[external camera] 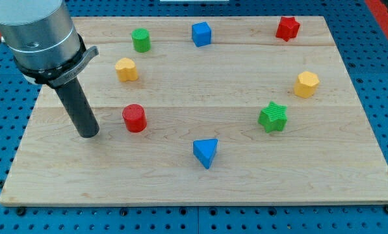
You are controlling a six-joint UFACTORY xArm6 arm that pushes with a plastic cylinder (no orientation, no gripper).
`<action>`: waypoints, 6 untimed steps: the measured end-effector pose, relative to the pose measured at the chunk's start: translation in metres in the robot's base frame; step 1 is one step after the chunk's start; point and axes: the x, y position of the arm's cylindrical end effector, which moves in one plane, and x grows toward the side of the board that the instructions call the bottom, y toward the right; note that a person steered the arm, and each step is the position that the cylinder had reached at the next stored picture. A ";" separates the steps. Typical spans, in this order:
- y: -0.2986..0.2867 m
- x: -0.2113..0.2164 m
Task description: Slide the red circle diagonal to the bottom right of the yellow heart
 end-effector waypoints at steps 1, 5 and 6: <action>0.018 0.000; 0.044 -0.008; 0.044 -0.011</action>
